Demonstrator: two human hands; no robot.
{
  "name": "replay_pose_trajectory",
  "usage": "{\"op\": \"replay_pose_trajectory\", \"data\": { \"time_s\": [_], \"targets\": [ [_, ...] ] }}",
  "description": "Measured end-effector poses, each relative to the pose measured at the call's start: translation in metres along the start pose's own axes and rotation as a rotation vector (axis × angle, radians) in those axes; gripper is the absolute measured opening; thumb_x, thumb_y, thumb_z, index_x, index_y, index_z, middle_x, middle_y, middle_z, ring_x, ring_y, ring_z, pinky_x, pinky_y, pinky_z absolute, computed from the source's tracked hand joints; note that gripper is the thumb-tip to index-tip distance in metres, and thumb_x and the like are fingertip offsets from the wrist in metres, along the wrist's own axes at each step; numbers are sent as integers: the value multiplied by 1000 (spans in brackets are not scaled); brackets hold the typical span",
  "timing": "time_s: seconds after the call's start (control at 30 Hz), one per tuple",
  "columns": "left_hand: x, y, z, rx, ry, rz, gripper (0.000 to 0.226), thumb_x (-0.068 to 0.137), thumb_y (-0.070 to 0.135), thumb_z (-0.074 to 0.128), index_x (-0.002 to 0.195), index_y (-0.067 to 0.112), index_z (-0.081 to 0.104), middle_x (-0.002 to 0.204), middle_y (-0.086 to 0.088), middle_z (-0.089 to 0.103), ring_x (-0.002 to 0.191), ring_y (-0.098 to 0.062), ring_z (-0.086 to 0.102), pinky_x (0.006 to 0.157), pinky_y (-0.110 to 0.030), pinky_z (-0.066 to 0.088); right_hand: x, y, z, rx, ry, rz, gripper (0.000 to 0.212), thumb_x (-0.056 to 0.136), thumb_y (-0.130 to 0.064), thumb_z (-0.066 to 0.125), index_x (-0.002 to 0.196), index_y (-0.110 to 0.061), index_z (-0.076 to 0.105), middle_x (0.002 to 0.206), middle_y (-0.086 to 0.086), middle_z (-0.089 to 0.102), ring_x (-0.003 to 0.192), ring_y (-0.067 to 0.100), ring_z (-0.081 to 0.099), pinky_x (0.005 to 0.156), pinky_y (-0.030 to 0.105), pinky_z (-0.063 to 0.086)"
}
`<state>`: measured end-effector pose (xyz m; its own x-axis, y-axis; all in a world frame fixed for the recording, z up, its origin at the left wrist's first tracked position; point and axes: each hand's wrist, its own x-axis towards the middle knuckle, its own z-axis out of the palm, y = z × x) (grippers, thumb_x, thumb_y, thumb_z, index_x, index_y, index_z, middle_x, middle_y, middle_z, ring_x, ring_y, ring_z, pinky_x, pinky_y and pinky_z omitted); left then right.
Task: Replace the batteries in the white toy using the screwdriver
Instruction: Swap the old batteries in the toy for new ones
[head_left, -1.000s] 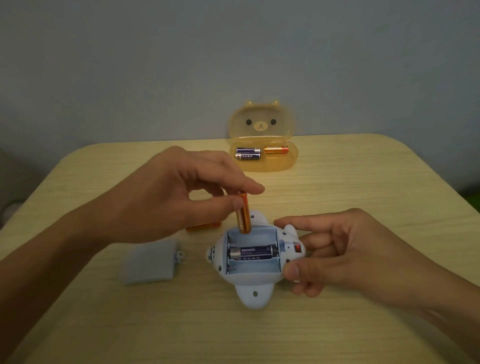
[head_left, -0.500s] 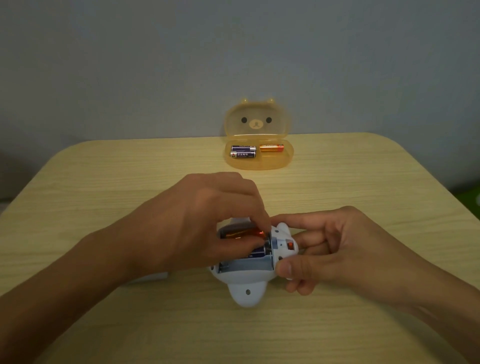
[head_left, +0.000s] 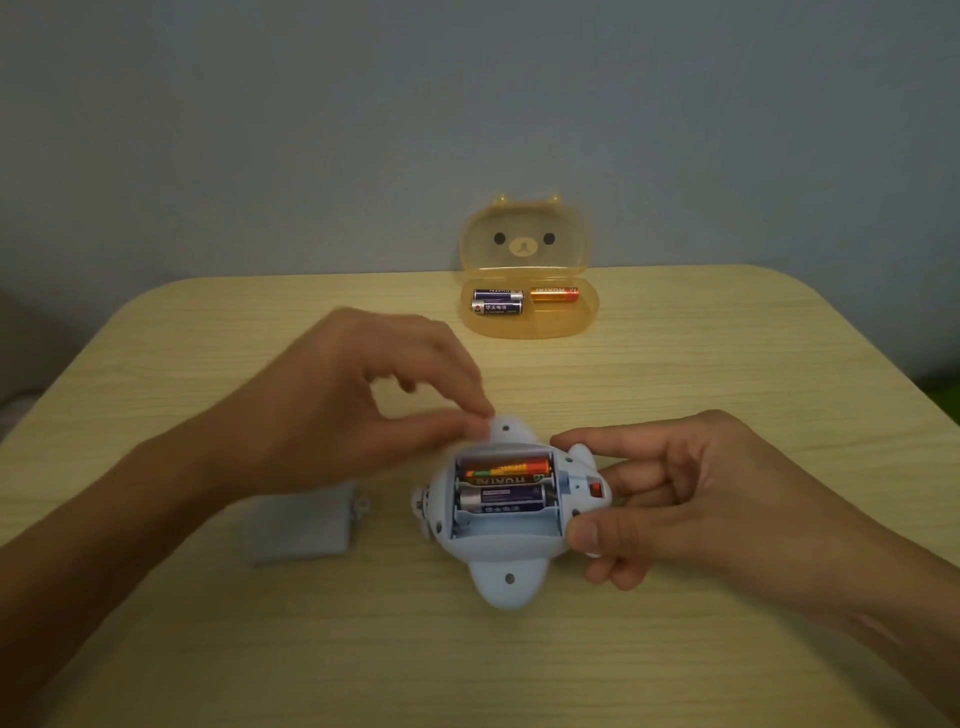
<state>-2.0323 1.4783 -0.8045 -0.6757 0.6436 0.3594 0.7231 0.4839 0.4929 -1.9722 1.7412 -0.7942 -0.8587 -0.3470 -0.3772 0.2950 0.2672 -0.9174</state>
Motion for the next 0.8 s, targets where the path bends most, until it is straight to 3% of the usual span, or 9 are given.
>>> {"op": "replay_pose_trajectory", "data": {
  "time_s": [0.07,0.17,0.23,0.43,0.57,0.7,0.8],
  "targets": [
    [-3,-13,-13,66,26,-109,19,86,39,77,102,30,82,95,18,77,88,-11,72,70,-29,53,0,0,0,-2,9,-1,62,65,-8,83,125,-17,70,89,16,84,64,25,78,55,25,61],
    [-11,-27,-23,227,-137,-260,40,77,68,67,103,40,80,91,26,74,88,-1,68,67,-22,46,0,0,0,4,17,1,63,63,-8,83,124,-17,70,89,17,84,62,25,78,55,25,62],
    [-15,-28,-18,256,-216,-314,44,74,72,67,103,41,81,91,25,73,86,1,67,68,-21,45,0,0,1,2,19,2,64,62,-7,83,124,-18,70,88,17,84,62,24,78,55,26,62],
    [-13,-24,-4,256,-212,-311,24,83,55,73,99,41,83,88,22,74,80,1,67,69,-26,54,0,-1,-1,0,44,4,67,61,-7,84,125,-17,69,87,17,84,61,25,78,54,25,61],
    [-13,-17,-4,123,-76,-261,17,83,44,79,97,35,81,81,19,77,79,-6,72,64,-27,56,0,0,2,4,42,2,66,62,-6,84,125,-16,69,87,17,84,61,24,77,53,25,60],
    [-10,10,-9,-198,38,-110,32,85,28,82,115,22,74,93,11,80,83,-16,78,71,-28,61,1,0,1,1,43,-2,66,62,-7,84,125,-17,69,87,17,84,61,24,77,54,26,61],
    [-9,27,-4,-197,-16,32,24,87,16,82,110,16,77,104,16,77,87,-18,76,70,-33,60,1,0,1,-2,34,-1,65,62,-7,84,126,-16,70,88,18,83,62,24,77,55,26,61]
  ]
}}
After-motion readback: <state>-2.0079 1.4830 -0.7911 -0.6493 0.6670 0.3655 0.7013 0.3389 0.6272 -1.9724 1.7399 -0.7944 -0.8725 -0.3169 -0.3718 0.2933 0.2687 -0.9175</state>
